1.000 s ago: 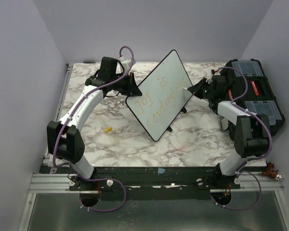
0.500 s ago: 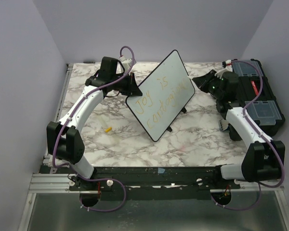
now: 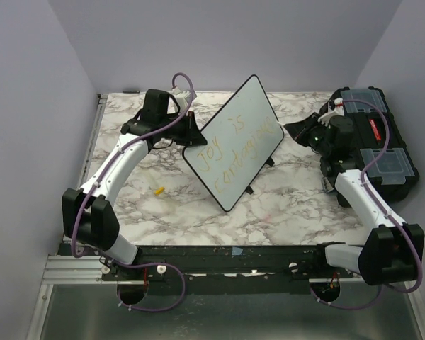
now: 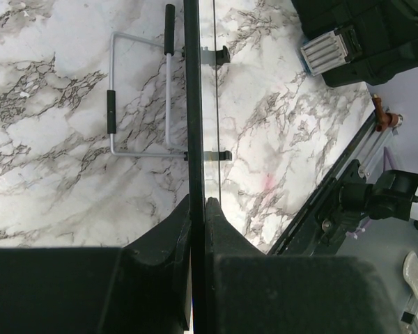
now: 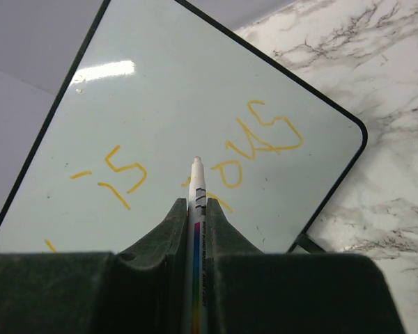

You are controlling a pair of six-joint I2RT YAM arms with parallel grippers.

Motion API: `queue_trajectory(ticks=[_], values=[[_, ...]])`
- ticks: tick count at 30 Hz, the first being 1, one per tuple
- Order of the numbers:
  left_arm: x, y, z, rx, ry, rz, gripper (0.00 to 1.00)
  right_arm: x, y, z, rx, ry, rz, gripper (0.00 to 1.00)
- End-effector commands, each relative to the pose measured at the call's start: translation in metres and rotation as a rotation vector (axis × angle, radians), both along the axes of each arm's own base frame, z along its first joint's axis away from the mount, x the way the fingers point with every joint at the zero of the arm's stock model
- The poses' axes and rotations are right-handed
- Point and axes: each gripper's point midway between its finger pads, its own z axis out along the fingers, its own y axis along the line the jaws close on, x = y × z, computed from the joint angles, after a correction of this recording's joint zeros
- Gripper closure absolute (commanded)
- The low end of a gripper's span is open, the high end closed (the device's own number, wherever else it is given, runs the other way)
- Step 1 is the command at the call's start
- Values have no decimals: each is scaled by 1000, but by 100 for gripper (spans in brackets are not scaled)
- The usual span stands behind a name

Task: Write a sentence on the whiteboard
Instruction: Write a sentence on the whiteboard, then put down the whiteboard on the whiteboard stand.

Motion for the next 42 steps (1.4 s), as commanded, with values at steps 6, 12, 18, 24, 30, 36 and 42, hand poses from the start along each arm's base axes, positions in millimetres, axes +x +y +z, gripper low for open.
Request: queue_trajectory(ticks=[6, 12, 18, 24, 30, 36, 42], values=[[-33, 7, -52, 85, 113, -29, 100, -22, 4, -14, 17, 28, 22, 100], [-26, 5, -64, 99, 158, -18, 100, -24, 3, -17, 15, 33, 22, 99], [-22, 3, -62, 103, 157, -22, 94, -24, 4, -21, 11, 38, 24, 99], [-23, 7, -66, 129, 156, -19, 86, -23, 3, -24, 13, 42, 22, 99], [-23, 8, -68, 134, 157, -12, 79, -23, 4, -24, 14, 39, 24, 99], [-23, 7, -68, 123, 158, -10, 77, -23, 4, -26, 13, 43, 26, 99], [-24, 5, -65, 109, 153, -10, 67, -24, 4, -28, 12, 46, 24, 99]])
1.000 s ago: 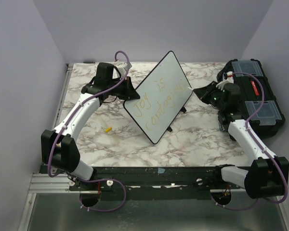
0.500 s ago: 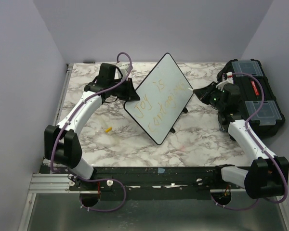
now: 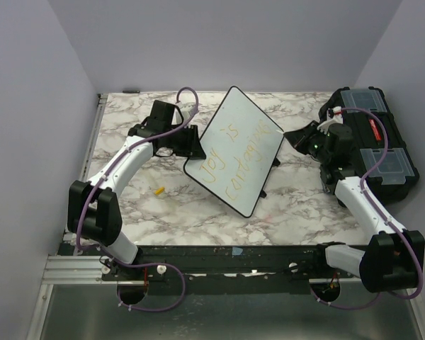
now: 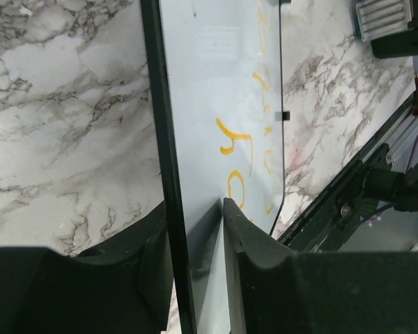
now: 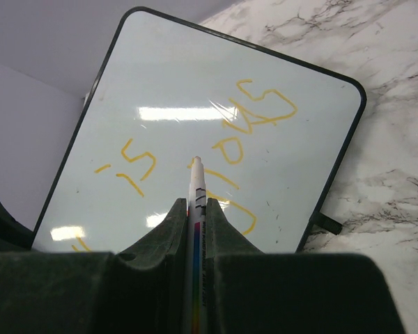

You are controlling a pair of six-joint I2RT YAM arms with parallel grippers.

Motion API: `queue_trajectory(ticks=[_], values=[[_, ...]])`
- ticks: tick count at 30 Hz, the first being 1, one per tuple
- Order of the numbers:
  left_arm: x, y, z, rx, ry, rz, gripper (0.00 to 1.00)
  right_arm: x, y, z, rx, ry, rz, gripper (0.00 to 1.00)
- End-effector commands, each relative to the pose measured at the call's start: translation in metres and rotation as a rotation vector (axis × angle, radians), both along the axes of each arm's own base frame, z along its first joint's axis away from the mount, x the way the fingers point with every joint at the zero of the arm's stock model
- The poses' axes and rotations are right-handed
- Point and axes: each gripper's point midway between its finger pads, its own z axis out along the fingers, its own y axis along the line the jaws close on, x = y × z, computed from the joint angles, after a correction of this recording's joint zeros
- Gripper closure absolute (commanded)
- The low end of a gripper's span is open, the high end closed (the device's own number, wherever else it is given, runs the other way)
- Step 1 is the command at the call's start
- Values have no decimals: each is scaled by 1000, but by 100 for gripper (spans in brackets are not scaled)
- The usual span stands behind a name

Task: Write a sentence on the whiteboard
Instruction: Put down the whiteboard on the whiteboard stand.

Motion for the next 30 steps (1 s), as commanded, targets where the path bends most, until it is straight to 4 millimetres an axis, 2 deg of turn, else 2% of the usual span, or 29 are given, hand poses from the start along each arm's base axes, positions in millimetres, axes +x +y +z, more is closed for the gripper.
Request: queue_trajectory(ticks=[1, 22, 30], values=[[-16, -8, -12, 18, 31, -56, 65, -3, 4, -3, 7, -1, 21, 100], [-26, -30, -19, 5, 40, -97, 58, -6, 3, -6, -6, 3, 19, 99], [-21, -21, -14, 47, -7, -57, 43, -6, 2, -4, -14, 1, 17, 99]])
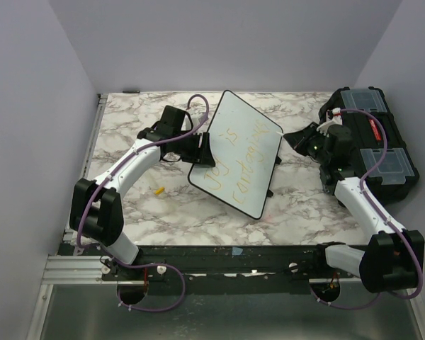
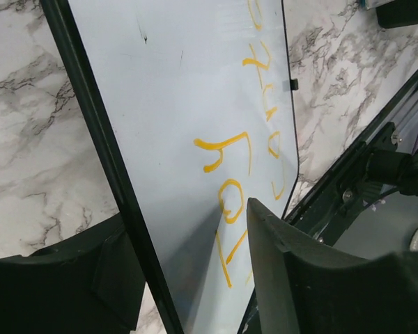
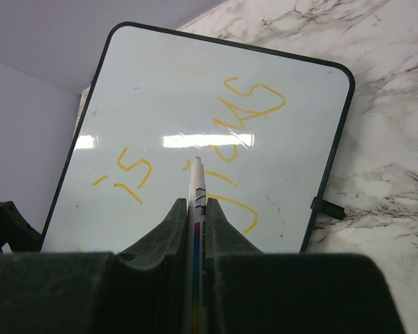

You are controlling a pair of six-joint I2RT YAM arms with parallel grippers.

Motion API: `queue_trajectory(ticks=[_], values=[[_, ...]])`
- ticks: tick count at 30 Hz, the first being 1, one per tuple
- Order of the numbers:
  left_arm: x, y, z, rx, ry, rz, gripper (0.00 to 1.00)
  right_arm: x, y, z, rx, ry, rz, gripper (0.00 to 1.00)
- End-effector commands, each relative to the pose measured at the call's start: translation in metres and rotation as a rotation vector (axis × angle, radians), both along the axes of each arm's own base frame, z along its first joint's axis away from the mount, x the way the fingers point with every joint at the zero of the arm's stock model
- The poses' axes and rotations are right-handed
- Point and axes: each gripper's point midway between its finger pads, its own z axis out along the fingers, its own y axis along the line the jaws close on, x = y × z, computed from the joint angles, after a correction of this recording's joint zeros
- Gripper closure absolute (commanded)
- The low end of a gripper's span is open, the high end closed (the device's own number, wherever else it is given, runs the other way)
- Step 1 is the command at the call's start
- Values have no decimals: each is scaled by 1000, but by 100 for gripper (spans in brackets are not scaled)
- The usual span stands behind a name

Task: Write a sentence on the whiteboard
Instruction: Put down the whiteboard on the whiteboard stand.

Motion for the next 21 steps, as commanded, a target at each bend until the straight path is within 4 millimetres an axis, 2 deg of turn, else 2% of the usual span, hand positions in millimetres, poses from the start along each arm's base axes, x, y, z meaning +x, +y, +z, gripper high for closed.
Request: queue_trajectory(ticks=[1, 6, 14, 18, 21], values=[[5, 3, 6, 21, -58, 20, 42, -4, 3, 2, -12, -11, 20, 99], [8, 6, 10, 29, -80, 37, 35, -4, 3, 2, -11, -8, 22, 99], [13, 10, 18, 51, -111, 64, 31, -3, 3, 1, -12, -7, 25, 99], [17, 19, 25, 85, -145, 107, 31, -3, 4, 2, -10, -9, 30, 99], [20, 31, 39, 92, -182, 161, 30, -3, 4, 3, -17, -10, 32, 99]])
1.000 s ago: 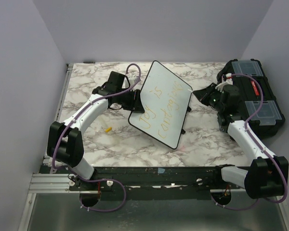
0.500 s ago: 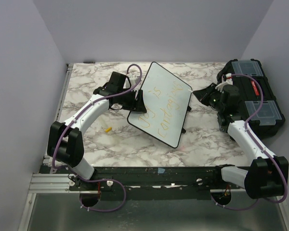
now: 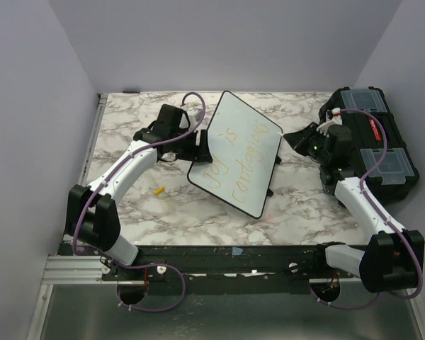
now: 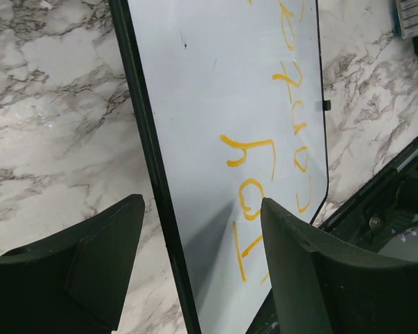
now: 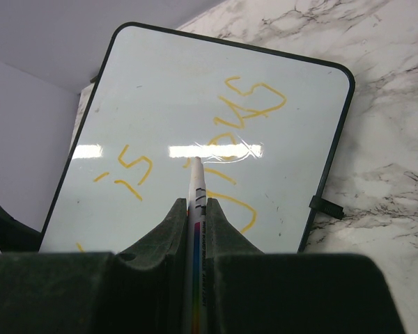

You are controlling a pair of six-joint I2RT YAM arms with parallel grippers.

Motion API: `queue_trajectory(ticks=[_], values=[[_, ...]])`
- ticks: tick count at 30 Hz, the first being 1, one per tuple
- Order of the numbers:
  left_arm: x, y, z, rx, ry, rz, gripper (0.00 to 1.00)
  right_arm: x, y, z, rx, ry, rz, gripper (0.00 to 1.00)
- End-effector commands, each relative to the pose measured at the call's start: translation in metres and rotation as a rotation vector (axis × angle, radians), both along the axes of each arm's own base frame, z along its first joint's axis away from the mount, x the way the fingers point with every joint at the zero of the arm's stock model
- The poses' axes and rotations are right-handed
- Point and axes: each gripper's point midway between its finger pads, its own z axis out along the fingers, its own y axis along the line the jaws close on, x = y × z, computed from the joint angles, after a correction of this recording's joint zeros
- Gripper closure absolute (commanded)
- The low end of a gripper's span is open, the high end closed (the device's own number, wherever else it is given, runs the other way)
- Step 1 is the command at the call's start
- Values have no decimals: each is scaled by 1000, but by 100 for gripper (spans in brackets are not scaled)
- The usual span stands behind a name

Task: Write a sentence on the whiteboard
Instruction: Put down the whiteboard on the whiteboard stand, then pick up the pen cap from the center of the board.

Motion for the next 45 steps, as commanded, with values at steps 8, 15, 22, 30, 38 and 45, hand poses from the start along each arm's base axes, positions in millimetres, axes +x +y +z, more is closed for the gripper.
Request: queue_trajectory(ticks=[8, 15, 22, 30, 38, 45], values=[[1, 59, 63, 39, -187, 186, 30, -1, 2, 4, -35, -12, 25, 99], [-5, 137, 23, 133, -112, 509, 33, 0, 4, 3, -32, -14, 36, 99], [-22, 178, -49, 190, 40, 790, 35, -2, 9, -2, -21, -6, 71, 99], [-21, 184, -97, 187, 172, 860, 38, -8, 12, -8, -6, 5, 85, 99], [-17, 175, -124, 185, 262, 835, 45, -10, 12, -12, -4, 13, 84, 99], [-19, 167, -135, 163, 318, 829, 46, -10, 12, -15, -7, 18, 84, 99]])
